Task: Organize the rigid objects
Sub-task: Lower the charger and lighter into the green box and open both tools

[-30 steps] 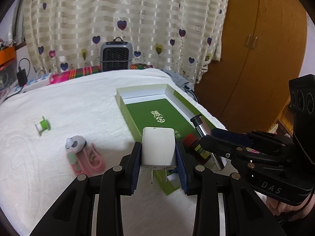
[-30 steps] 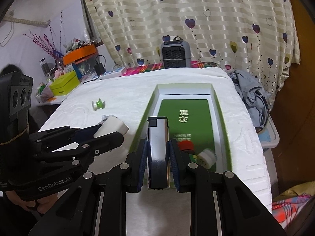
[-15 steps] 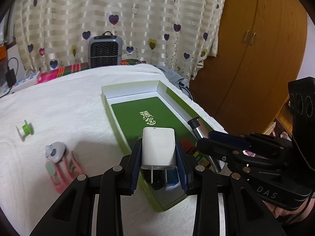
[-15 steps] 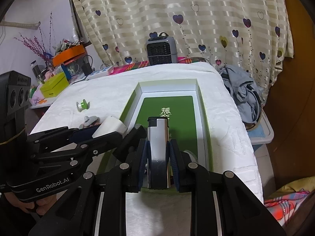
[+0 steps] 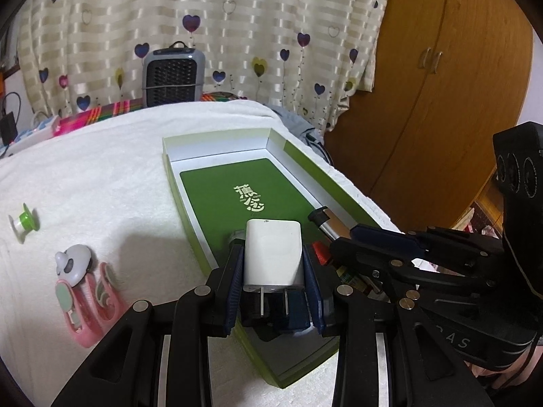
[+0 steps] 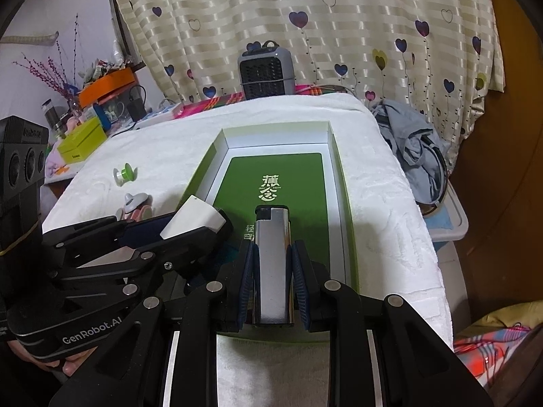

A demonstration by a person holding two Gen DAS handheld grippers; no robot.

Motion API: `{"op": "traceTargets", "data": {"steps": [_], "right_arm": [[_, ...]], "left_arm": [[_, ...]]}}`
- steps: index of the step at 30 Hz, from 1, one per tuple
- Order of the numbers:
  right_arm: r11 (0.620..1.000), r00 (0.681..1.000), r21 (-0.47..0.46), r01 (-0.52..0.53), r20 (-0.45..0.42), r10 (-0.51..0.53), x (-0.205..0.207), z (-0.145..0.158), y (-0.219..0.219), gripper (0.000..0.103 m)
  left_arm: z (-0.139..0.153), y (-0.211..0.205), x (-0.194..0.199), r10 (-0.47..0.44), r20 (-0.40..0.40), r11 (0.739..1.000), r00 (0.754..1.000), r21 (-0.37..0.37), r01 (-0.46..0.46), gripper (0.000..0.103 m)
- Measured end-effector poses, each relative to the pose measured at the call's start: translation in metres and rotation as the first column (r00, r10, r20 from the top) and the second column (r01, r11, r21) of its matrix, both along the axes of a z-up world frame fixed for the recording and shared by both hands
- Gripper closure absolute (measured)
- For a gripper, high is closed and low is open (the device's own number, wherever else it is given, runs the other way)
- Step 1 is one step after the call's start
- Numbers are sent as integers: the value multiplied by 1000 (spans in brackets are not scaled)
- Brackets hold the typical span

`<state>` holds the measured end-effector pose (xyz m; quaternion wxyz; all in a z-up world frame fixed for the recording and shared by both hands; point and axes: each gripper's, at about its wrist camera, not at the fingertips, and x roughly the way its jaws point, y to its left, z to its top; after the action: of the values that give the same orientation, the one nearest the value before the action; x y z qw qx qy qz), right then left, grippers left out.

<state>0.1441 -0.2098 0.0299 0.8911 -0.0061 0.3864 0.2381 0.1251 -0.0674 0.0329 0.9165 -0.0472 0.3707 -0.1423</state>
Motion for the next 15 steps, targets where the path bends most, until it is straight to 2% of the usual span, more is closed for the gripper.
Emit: {"op": "traceTargets", "data": {"steps": [5, 11, 14, 15], "right_arm": [[1000, 1000, -16, 8, -8, -8, 5, -3, 2, 79], [999, 999, -19, 27, -17, -27, 7, -2, 3, 78], [998, 999, -46, 47, 1, -47, 2, 0, 3, 74], [997, 999, -49, 52, 5, -52, 2, 1, 3, 70]], "left_arm": [[-4, 2, 2, 8, 13, 1000, 1000, 2, -8, 71], [-1, 6, 2, 3, 24, 999, 1000, -42, -2, 70], [3, 9, -1, -8, 43, 997, 999, -73, 12, 70], [5, 10, -2, -7, 53, 997, 999, -80, 11, 70]]}}
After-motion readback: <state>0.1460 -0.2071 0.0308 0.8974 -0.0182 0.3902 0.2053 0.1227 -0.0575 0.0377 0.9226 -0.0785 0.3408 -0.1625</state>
